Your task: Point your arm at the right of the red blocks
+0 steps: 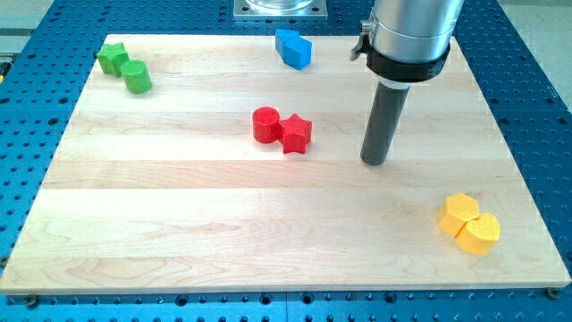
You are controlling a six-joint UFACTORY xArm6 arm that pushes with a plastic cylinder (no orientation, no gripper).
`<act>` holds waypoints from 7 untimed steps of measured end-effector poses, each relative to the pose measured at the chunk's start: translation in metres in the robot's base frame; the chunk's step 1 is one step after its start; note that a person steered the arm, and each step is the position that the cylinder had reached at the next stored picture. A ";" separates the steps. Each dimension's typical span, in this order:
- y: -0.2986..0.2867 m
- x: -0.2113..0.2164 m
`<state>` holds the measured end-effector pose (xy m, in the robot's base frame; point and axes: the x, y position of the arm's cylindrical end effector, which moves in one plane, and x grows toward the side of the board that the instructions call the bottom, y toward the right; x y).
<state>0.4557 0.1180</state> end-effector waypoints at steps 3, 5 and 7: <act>0.002 0.008; 0.003 0.017; -0.012 0.017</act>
<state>0.4726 0.1065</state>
